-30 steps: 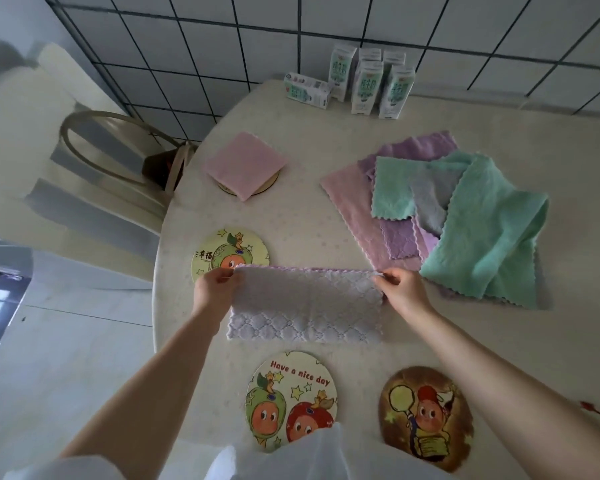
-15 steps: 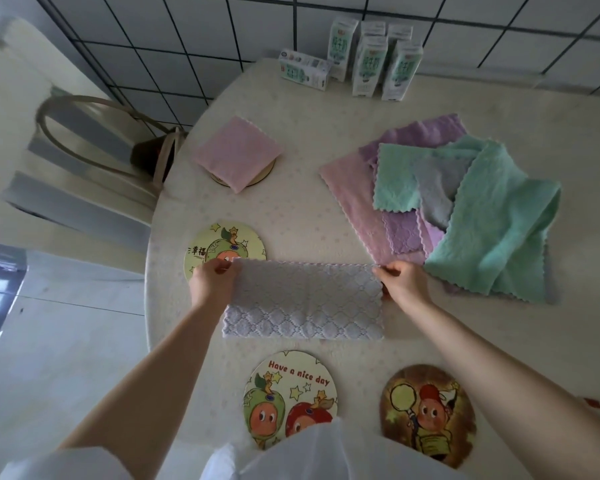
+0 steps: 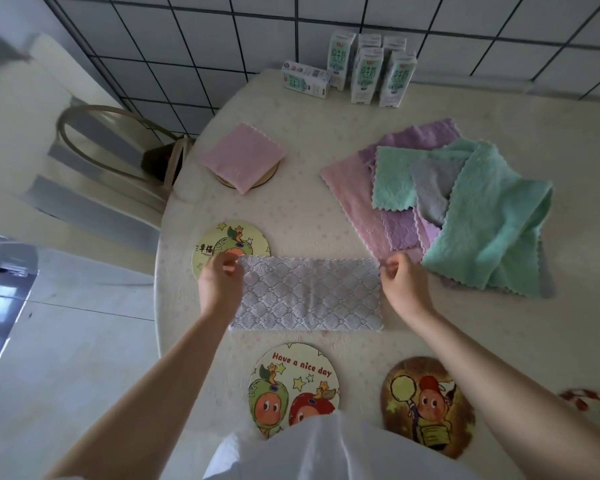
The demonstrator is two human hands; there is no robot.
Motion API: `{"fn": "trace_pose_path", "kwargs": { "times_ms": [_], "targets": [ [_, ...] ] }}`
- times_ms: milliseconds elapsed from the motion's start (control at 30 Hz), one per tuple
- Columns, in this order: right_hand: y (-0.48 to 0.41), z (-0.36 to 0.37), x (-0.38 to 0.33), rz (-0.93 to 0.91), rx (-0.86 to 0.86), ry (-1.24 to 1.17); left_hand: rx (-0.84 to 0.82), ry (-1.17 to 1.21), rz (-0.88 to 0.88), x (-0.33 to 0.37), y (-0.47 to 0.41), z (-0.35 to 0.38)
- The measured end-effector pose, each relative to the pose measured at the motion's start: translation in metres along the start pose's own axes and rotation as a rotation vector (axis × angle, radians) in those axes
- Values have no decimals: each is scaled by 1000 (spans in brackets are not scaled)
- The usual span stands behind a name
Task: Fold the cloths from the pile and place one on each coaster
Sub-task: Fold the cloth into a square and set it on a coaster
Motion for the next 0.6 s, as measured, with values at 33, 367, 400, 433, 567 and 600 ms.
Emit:
{"fn": "trace_pose_path", "kwargs": {
  "times_ms": [33,367,400,433,567,600],
  "targets": [
    [12,2,-7,-69,8,45,-37,-4,48,7,12,10],
    [114,96,-45,-614,-242,503,-348,-624,594,11,122,121],
    [117,99,-42,-621,-249,543,-368,-674,589,5,124,125],
    [118,101,-38,-624,-257,574,-383,-718,578,-2,125,126],
    [121,95,-22,-621,-274,665,-378,-774,538,-26,123,113],
    [120,92,-17,-612,-280,675,-367,-768,518,-32,121,107]
  ]
}}
Point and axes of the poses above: each hand's wrist, its own y-axis away from the middle knuckle, its own z-axis out of the palm, x = y × z, the point moved 8 cm from there along -y, towards the middle knuckle, and after that the axes turned 12 degrees about -x, right-handed, at the moved point
